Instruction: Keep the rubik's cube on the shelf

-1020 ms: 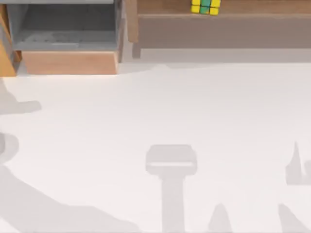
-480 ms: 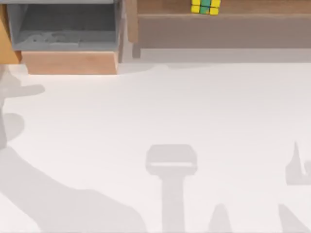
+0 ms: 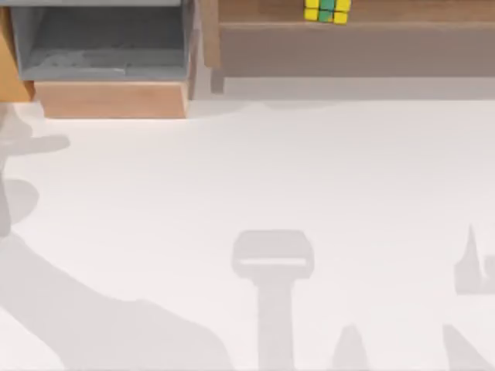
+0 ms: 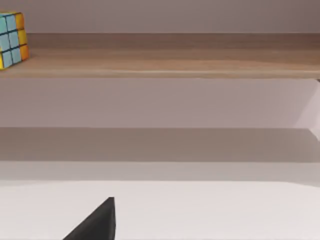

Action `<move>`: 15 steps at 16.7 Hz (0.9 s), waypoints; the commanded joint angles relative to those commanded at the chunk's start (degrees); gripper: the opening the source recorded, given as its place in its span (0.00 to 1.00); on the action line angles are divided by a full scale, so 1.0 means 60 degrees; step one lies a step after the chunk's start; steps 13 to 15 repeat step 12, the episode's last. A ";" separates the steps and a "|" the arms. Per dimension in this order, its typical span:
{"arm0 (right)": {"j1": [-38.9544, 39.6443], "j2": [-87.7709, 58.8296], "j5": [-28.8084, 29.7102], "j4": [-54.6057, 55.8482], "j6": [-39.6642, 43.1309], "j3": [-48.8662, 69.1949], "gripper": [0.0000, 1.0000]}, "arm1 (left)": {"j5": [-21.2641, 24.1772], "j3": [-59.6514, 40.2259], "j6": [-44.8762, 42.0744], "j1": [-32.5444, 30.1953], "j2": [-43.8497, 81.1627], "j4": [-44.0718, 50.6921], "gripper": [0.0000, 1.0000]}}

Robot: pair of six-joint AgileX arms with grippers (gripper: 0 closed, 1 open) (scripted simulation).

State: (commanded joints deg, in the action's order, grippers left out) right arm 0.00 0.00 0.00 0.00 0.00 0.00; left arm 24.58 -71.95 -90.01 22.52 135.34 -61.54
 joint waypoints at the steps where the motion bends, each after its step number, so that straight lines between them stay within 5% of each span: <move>1: 0.0000 0.0000 0.0000 0.0000 0.0000 0.0000 1.00 | 0.0000 0.0000 0.0000 0.0000 0.0000 0.0000 0.60; 6: 0.0000 0.0000 0.0000 0.0000 0.0000 0.0000 1.00 | 0.0000 0.0000 0.0000 0.0000 0.0000 0.0000 0.98; 15: 0.0000 0.0000 0.0000 0.0000 0.0000 0.0000 1.00 | 0.0000 0.0000 0.0000 0.0000 0.0000 0.0000 1.00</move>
